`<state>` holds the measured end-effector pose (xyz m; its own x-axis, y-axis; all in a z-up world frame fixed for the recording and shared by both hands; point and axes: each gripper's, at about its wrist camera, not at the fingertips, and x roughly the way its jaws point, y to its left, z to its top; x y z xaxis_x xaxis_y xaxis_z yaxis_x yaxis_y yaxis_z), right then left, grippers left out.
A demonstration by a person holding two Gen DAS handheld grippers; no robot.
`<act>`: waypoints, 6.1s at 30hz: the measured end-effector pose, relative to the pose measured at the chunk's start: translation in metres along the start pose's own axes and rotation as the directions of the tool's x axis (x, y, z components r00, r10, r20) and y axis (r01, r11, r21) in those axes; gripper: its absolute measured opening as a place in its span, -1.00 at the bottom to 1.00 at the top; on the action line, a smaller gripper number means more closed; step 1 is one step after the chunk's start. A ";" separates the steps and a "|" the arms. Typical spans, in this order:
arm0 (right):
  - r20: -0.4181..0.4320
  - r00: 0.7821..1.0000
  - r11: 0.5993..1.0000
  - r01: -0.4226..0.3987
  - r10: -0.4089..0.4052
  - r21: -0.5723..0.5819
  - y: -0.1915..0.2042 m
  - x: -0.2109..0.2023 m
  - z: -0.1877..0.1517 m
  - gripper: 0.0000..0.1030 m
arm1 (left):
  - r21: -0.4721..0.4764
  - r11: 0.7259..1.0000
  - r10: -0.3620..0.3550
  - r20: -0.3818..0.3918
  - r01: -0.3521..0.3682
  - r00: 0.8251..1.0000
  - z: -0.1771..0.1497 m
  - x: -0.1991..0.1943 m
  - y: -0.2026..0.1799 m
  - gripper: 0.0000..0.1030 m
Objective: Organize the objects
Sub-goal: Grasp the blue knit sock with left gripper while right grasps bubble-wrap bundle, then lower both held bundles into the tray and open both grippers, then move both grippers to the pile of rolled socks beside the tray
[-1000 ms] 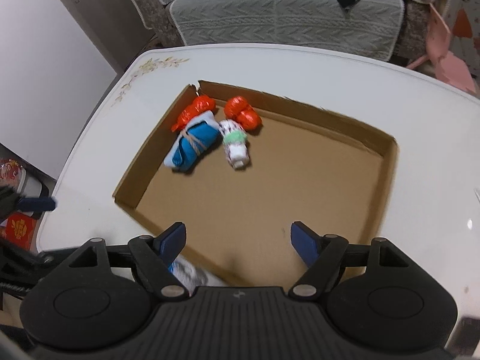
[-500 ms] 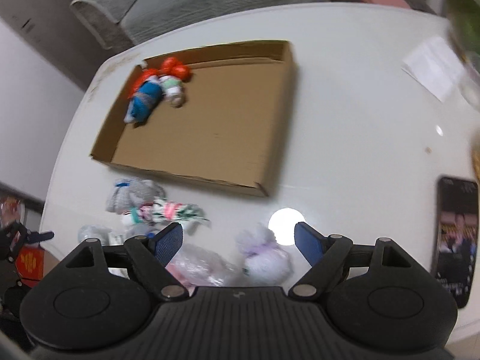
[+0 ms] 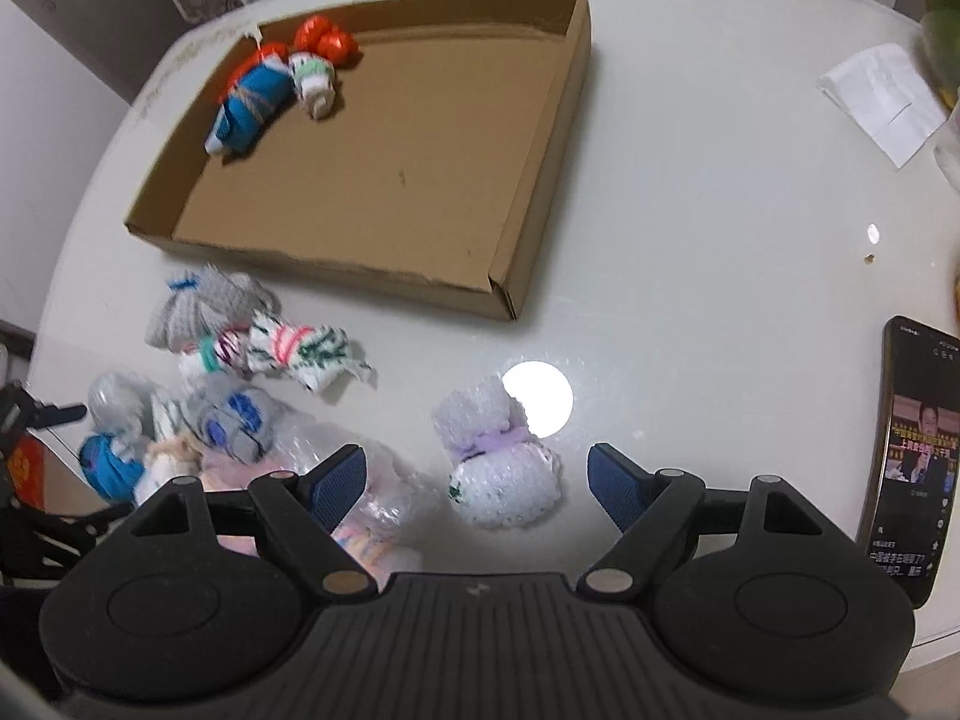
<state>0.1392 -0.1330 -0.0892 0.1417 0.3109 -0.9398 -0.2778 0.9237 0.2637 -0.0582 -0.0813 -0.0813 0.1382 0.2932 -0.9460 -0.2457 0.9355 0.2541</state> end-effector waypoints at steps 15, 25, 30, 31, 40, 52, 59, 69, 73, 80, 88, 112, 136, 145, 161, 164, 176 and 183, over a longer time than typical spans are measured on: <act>-0.090 0.994 0.996 0.051 -0.057 -0.068 0.003 0.025 -0.008 -0.09 | -0.173 0.979 -0.107 0.015 0.108 0.994 0.011 0.012 0.009 0.22; -0.039 0.999 0.998 0.024 -0.026 -0.050 -0.008 0.009 -0.009 -0.28 | -0.354 0.920 -0.173 0.022 0.170 0.985 0.019 0.001 0.033 0.19; -0.004 1.000 1.000 0.001 -0.001 -0.029 -0.013 -0.003 -0.010 -0.28 | -0.428 0.875 -0.227 0.049 0.226 0.973 0.016 -0.008 0.046 0.19; -0.001 1.000 1.000 -0.002 0.002 -0.027 -0.015 -0.005 -0.011 -0.28 | -0.434 0.871 -0.233 0.047 0.230 0.971 0.032 -0.009 0.049 0.19; 0.034 0.999 1.000 -0.014 0.014 -0.014 -0.014 -0.020 -0.004 -0.28 | -0.445 0.856 -0.255 0.081 0.264 0.963 0.035 -0.032 0.047 0.19; 0.204 0.978 0.999 -0.039 0.038 -0.001 -0.016 -0.051 0.019 -0.28 | -0.526 0.817 -0.104 0.267 0.236 0.958 0.072 -0.089 0.098 0.19; 0.318 0.943 0.993 -0.077 0.102 -0.089 0.024 -0.075 0.064 -0.28 | -0.550 0.810 -0.019 0.322 0.204 0.946 0.119 -0.098 0.128 0.19; 0.276 0.947 0.967 -0.100 0.164 -0.233 0.079 -0.022 0.126 -0.28 | -0.528 0.834 -0.015 0.268 0.160 0.963 0.176 -0.031 0.141 0.19; 0.230 0.963 0.956 -0.070 0.140 -0.285 0.076 0.007 0.133 -0.28 | -0.491 0.861 -0.028 0.221 0.136 0.975 0.179 0.001 0.143 0.19; 0.187 0.975 0.932 -0.042 0.116 -0.359 0.079 0.033 0.134 -0.28 | -0.403 0.906 -0.065 0.164 0.127 0.984 0.180 0.027 0.134 0.20; 0.153 0.985 0.914 -0.015 0.084 -0.405 0.089 0.047 0.133 -0.28 | -0.338 0.935 -0.070 0.128 0.110 0.989 0.183 0.041 0.123 0.20; 0.098 0.994 0.855 0.006 0.052 -0.518 0.099 0.073 0.139 -0.26 | -0.305 0.949 -0.052 0.098 0.079 0.994 0.183 0.067 0.127 0.21; 0.099 0.995 0.845 0.036 0.019 -0.533 0.099 0.071 0.135 -0.08 | -0.291 0.957 0.022 0.104 0.010 0.994 0.184 0.056 0.124 0.65; 0.100 0.995 0.841 0.032 0.026 -0.540 0.101 0.064 0.135 -0.04 | -0.277 0.961 0.021 0.112 0.011 0.993 0.181 0.044 0.122 0.66; 0.124 0.989 0.846 -0.002 0.080 -0.533 0.103 0.026 0.116 0.03 | -0.256 0.967 0.044 0.138 -0.008 0.989 0.137 -0.003 0.128 0.80; 0.129 0.987 0.841 -0.012 0.097 -0.540 0.102 0.012 0.105 0.03 | -0.231 0.973 0.040 0.143 -0.006 0.989 0.117 -0.010 0.126 0.80; 0.109 0.982 0.859 -0.079 0.155 -0.505 0.094 -0.009 0.063 0.04 | -0.017 0.999 0.040 0.192 -0.038 0.981 0.076 -0.006 0.084 0.86; 0.064 0.979 0.830 -0.128 0.193 -0.543 0.109 0.002 0.050 0.15 | 0.162 0.985 0.034 0.197 -0.066 0.980 0.076 0.021 0.063 0.86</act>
<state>0.1570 -0.0200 -0.0511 0.1456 0.4966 -0.8557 -0.7645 0.6054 0.2213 0.0021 -0.0010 -0.0693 0.3161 0.3576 -0.8787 -0.0954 0.9335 0.3456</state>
